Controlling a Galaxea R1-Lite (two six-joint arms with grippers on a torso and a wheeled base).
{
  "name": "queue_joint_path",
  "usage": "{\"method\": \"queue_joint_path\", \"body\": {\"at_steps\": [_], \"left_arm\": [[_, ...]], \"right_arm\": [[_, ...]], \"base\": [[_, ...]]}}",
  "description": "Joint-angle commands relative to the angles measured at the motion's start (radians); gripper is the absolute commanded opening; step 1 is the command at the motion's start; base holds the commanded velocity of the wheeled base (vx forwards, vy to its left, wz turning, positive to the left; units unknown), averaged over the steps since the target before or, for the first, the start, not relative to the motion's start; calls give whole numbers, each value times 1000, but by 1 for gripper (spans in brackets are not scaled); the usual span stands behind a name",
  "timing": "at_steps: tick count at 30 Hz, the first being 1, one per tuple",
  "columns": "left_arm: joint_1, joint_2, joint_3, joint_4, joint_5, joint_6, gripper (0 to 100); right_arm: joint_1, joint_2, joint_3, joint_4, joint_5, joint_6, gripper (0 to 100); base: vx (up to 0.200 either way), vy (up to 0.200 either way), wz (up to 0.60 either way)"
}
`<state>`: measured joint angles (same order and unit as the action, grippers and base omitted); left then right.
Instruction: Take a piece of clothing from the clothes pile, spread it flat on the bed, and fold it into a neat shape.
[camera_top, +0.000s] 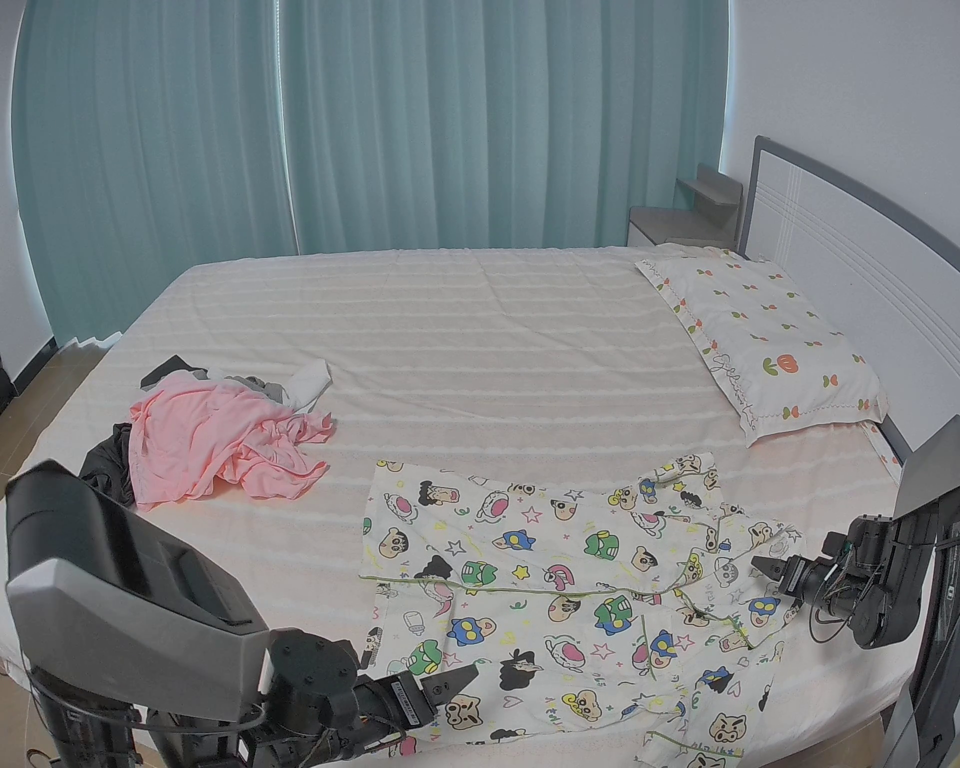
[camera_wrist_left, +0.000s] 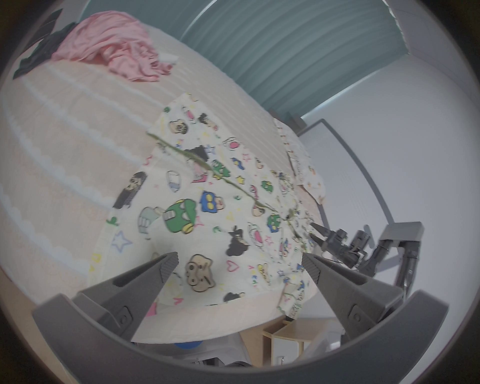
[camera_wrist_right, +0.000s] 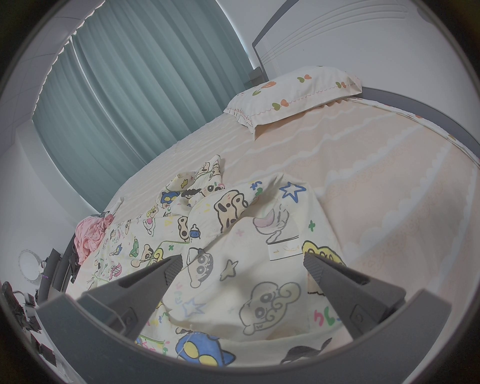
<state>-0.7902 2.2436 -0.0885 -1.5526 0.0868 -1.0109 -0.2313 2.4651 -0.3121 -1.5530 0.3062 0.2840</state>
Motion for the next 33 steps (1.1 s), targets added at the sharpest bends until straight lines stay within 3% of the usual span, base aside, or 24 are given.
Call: {"method": "queue_joint_path", "body": {"at_steps": [1,12,25,33], "left_arm": [[3,106,-8,-17,70,-9,100],[6,136,-45,-15,65,-6,100],[26,208,-168,-6,80,95,100],[103,200,-250,-11,182,95,100]], "right_arm": [[0,3,1,-18,1,0,100],[0,3,2,-18,-1,0,100],[-3,3,-1,-18,-2,0,100],[-3,5,-1,-18,-1,0,100]], "base": [[0,0,0],[0,0,0],[0,0,0],[0,0,0]]}}
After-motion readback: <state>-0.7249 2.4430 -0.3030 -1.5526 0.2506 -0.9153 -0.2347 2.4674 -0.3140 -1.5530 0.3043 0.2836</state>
